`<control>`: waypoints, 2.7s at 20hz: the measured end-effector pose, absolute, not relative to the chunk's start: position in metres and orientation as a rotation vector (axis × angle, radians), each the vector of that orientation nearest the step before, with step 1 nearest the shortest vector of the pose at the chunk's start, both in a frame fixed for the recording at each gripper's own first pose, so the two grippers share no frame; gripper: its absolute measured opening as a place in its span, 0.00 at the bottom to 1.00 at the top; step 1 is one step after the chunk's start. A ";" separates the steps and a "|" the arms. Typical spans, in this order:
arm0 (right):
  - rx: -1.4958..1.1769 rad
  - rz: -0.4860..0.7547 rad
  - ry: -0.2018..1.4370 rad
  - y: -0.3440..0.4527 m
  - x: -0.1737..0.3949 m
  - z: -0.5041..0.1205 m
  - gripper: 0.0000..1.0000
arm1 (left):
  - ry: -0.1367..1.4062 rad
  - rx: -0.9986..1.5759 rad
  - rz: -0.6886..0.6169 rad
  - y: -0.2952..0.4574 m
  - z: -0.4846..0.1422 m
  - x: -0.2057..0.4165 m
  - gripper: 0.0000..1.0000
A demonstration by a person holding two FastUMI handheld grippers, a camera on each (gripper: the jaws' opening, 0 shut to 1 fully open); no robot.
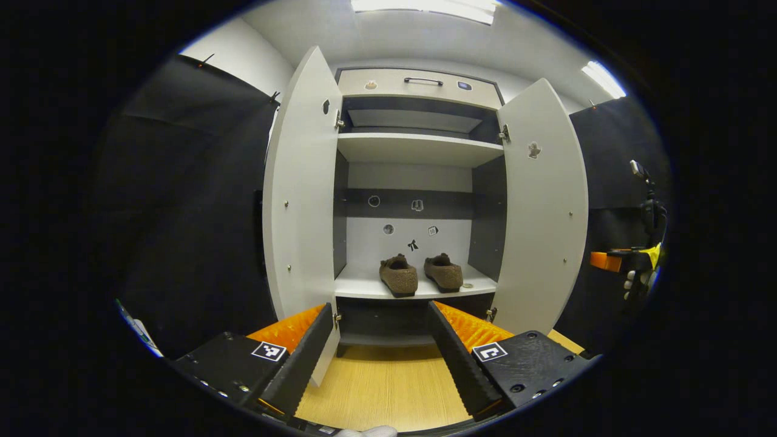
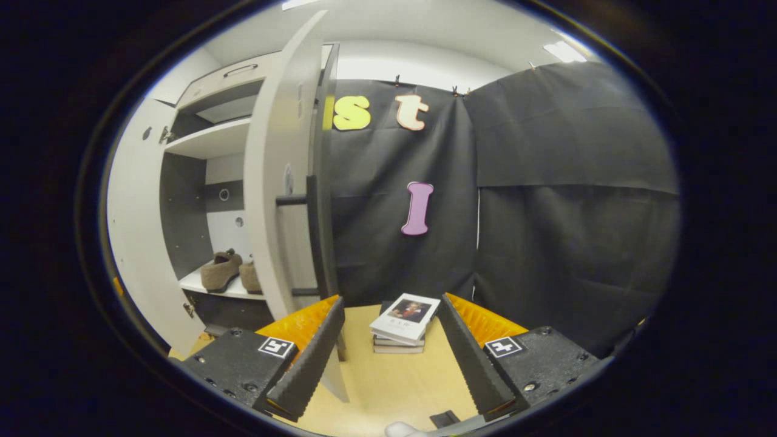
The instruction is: Grab one shoe with the right hand and put it into the shoe cabinet, grab the other shoe with the left hand and put it into the shoe cabinet; then close the right door with the right hand and the left door with the left hand.
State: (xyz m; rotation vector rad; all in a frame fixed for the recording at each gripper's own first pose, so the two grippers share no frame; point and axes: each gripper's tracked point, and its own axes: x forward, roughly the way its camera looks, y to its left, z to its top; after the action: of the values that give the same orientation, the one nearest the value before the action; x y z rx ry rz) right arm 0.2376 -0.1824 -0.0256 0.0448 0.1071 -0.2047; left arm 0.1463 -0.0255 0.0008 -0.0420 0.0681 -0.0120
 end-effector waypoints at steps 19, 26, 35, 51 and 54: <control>0.060 -0.120 0.066 -0.141 0.271 0.004 0.93 | 0.093 -0.026 -0.016 -0.038 -0.004 0.142 0.95; 0.024 0.098 0.079 -0.031 0.273 0.001 0.94 | 0.099 -0.024 0.009 -0.011 -0.009 0.141 0.95; 0.014 0.178 0.133 0.026 0.240 -0.032 0.99 | 0.098 -0.017 0.106 0.060 -0.011 0.150 0.95; 0.063 -0.022 0.225 -0.017 0.163 -0.078 0.99 | -0.005 0.021 0.345 0.233 0.032 0.236 0.95; 0.091 -0.048 0.221 -0.026 0.155 -0.080 0.99 | -0.019 0.054 0.340 0.235 0.037 0.242 0.93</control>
State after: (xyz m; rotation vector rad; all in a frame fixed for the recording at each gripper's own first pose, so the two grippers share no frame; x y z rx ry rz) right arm 0.1551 -0.0257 -0.0802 0.0906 0.2206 -0.0483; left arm 0.2423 0.2348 0.0368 0.0540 -0.0189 0.3397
